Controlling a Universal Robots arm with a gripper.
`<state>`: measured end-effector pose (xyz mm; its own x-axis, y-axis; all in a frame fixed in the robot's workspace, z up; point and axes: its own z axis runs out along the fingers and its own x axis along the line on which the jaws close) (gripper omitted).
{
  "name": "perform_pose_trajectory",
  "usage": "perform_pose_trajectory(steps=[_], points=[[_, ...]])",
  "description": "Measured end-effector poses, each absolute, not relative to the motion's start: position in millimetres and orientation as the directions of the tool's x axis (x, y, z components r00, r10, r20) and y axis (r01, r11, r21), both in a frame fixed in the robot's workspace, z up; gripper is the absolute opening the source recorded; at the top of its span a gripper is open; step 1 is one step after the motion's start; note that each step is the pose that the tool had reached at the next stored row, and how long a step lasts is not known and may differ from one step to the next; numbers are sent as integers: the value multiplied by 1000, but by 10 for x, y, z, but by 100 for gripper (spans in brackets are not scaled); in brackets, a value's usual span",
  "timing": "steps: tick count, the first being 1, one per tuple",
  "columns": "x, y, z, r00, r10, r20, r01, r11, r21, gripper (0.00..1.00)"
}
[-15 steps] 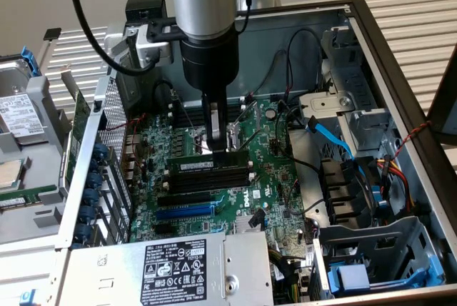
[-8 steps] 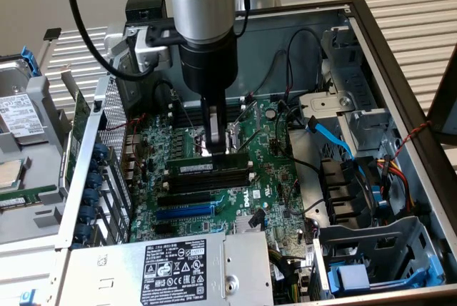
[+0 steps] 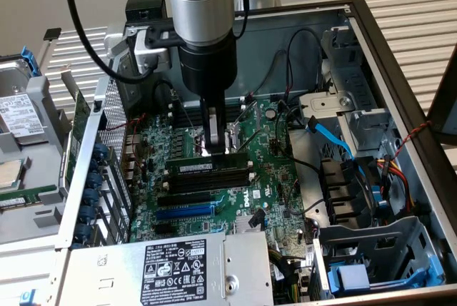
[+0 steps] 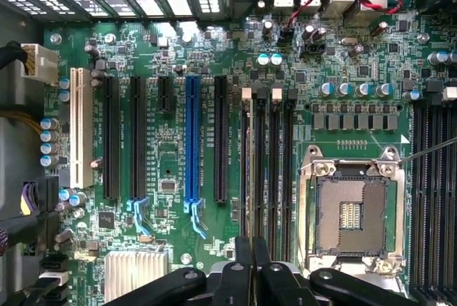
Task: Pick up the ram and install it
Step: 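Insert the ram into the slot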
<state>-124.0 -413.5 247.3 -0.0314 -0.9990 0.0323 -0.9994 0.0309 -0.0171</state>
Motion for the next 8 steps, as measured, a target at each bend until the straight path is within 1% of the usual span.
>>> perform_pose_trajectory(steps=[8], points=[[-1240, -4159, 2468, -31, -999, 28, -999, 31, -17, 12]])
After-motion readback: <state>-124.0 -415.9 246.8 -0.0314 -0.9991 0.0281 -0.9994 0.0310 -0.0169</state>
